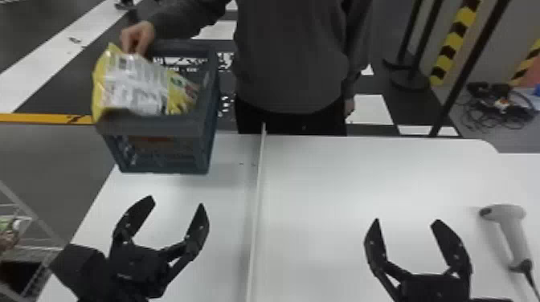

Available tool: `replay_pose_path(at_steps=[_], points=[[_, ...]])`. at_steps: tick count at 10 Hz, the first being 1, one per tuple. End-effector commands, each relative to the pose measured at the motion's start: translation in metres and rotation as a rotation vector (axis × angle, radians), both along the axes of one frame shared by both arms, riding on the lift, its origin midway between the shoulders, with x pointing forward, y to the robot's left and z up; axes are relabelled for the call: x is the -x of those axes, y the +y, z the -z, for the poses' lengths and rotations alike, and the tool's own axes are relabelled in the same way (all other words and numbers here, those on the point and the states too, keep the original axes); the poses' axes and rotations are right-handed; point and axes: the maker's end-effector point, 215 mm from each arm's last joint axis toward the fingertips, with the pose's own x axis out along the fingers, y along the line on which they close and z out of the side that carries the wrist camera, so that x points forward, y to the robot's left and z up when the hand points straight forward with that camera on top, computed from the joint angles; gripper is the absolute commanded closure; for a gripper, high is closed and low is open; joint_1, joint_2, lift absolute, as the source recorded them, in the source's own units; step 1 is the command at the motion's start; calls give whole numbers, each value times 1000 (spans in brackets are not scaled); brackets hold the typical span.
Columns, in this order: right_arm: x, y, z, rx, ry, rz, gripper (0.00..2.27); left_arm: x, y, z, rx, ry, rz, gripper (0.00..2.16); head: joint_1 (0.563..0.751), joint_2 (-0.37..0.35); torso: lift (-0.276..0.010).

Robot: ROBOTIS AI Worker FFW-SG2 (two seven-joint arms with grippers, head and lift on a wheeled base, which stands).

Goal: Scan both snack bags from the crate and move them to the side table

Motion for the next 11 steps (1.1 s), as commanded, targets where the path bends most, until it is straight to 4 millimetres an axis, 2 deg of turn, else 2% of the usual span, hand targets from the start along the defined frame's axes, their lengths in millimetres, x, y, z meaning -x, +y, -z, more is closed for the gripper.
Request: replay_pose_path(at_steps=[1, 4, 7, 9, 11], points=[[0, -1, 1, -2, 3, 3, 66, 1, -3, 1, 2, 2, 5, 140, 695, 36, -99], [0, -4, 3, -9, 7, 7, 66, 4, -17, -1, 5, -1, 28, 140, 695, 23, -99], [1, -8, 5, -12, 9, 15, 66, 5, -17, -2, 2, -8, 21, 140, 695, 1, -99], [1, -8, 7, -11, 13, 14, 66, 6, -5, -5, -11, -18, 3, 140, 695, 1, -99], [0, -10, 9, -7, 21, 15, 66, 7, 21, -15, -27, -33, -37, 140, 695, 22, -99]])
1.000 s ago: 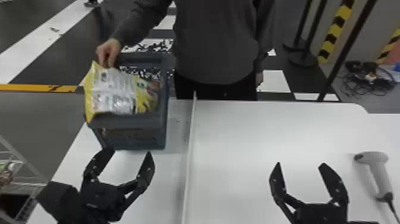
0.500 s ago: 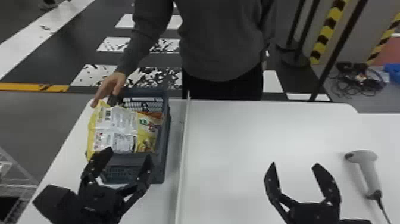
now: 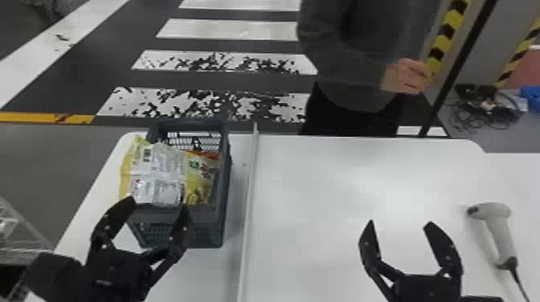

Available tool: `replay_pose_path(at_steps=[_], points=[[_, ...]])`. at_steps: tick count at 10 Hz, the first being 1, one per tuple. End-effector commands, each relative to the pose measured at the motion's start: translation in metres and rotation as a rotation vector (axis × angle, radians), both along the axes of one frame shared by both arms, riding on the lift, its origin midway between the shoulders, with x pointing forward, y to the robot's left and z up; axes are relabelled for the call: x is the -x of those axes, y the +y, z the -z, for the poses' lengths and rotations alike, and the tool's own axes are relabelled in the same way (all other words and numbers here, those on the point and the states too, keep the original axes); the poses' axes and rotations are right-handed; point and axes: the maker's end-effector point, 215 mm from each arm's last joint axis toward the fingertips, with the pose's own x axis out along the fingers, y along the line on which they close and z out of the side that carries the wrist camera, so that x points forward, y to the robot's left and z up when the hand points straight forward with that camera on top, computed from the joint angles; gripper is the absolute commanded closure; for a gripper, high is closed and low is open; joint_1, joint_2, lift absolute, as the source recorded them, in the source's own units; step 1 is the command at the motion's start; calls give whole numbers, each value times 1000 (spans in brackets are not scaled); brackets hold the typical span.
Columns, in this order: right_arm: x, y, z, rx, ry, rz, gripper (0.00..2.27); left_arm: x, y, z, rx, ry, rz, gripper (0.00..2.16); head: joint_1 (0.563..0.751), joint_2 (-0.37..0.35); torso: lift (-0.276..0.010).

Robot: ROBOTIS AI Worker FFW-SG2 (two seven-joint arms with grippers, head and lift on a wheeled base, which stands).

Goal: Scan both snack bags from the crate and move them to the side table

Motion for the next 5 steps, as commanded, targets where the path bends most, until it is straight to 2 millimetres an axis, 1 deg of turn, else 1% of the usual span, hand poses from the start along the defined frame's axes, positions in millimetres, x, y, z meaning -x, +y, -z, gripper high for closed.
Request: replay_pose_path(at_steps=[1, 3, 5], points=[[-2, 0, 2, 1, 8, 0, 66, 1, 21, -10, -8, -17, -30, 140, 695, 32, -99], [-5, 1, 5, 2, 17, -2, 66, -1, 52, -18, -13, -29, -80, 137, 695, 74, -99], [-7, 1, 8, 1, 21, -1, 66, -4, 70, -19, -20, -33, -108, 137, 695, 118, -99]])
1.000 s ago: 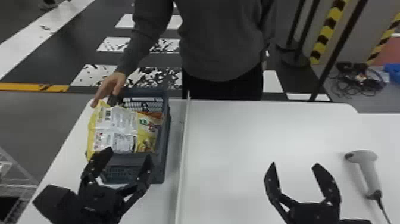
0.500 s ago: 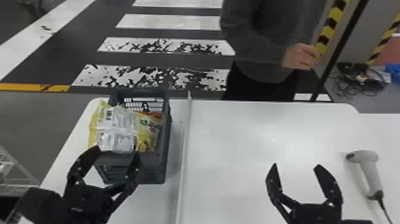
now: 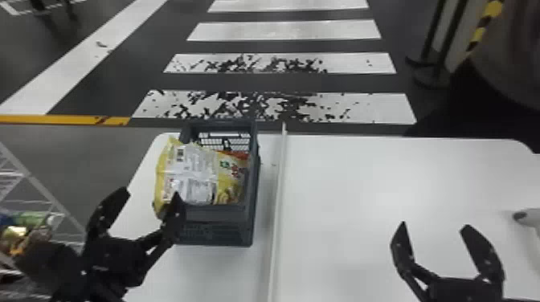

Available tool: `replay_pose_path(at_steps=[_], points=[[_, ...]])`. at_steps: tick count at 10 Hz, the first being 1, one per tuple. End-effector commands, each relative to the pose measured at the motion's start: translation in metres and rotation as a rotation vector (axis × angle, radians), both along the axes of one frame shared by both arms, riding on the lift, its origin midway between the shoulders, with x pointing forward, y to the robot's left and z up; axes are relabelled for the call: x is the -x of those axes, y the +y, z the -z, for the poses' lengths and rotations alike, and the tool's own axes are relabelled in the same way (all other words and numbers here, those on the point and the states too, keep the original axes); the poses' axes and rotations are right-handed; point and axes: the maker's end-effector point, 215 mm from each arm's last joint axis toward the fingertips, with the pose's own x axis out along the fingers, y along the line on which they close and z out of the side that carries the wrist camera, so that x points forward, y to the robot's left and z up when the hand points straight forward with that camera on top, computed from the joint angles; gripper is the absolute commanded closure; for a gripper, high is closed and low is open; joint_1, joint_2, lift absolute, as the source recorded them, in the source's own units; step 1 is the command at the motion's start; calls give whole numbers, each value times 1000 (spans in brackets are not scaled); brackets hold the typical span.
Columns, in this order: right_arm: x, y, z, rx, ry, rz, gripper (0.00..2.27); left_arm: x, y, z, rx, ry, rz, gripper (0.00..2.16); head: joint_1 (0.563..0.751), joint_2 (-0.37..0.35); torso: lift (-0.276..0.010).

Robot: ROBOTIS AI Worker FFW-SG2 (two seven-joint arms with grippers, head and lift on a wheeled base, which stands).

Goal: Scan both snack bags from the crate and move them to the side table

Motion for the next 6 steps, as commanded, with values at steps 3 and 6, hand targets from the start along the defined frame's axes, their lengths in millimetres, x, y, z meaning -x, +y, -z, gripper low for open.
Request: replay_pose_path(at_steps=[3, 6], points=[[-5, 0, 7, 2, 21, 0, 66, -18, 29, 16, -4, 14, -38, 137, 695, 152, -99], [-7, 1, 8, 1, 25, -2, 66, -40, 30, 35, 2, 49, -10, 137, 695, 168, -99]])
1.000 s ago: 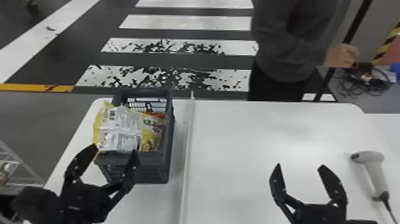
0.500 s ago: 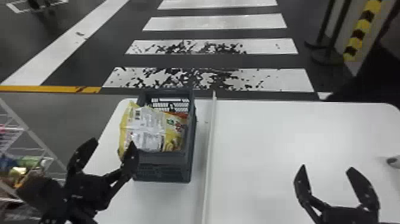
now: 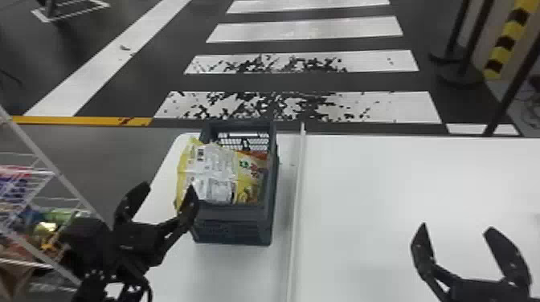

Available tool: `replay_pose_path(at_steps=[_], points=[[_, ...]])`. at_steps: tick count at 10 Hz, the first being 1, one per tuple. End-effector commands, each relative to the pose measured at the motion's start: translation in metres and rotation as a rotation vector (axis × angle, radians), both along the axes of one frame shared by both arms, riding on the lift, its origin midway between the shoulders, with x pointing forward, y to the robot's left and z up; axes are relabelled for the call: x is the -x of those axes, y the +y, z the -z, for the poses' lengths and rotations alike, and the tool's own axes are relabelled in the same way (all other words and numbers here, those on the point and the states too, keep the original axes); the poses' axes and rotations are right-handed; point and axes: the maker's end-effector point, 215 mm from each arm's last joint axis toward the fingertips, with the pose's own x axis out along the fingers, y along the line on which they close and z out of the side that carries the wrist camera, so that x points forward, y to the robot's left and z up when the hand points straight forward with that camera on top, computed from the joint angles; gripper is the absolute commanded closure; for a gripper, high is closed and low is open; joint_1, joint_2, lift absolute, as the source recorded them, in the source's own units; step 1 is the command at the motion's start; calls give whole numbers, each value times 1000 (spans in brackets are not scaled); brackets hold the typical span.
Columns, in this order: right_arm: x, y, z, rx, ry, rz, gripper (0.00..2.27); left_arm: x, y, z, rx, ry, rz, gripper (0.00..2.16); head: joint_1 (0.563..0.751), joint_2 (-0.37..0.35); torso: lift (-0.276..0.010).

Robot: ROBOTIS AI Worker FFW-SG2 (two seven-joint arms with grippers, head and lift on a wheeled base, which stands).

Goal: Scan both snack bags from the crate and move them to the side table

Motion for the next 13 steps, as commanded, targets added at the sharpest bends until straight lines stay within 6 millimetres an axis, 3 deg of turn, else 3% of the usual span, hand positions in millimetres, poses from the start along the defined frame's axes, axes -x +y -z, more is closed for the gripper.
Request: replay_pose_path(at_steps=[1, 3, 5, 7, 8, 9, 10, 11, 13], points=[[0, 0, 1, 0, 2, 0, 66, -12, 1, 10, 6, 25, 7, 137, 695, 169, -99], [0, 0, 2, -1, 7, 0, 66, -24, -3, 28, 23, 81, 41, 140, 695, 162, -99], [0, 0, 1, -1, 5, 0, 66, -28, -8, 30, 27, 88, 66, 269, 695, 157, -99], [0, 2, 1, -3, 5, -2, 66, -29, -14, 28, 25, 85, 96, 782, 695, 149, -99], [-1, 2, 1, -3, 4, -2, 66, -29, -16, 31, 26, 93, 105, 1305, 695, 146, -99], [-1, 3, 1, -3, 4, -3, 66, -29, -18, 40, 29, 129, 111, 1409, 695, 144, -99], [0, 3, 2, -3, 7, -4, 66, -27, -18, 51, 26, 167, 104, 2142, 695, 143, -99], [-1, 4, 0, -4, 4, -5, 66, -27, -18, 59, 22, 206, 107, 2135, 695, 142, -99], [-2, 5, 0, -5, 4, -6, 66, -27, -18, 44, 11, 178, 104, 2135, 695, 143, -99]])
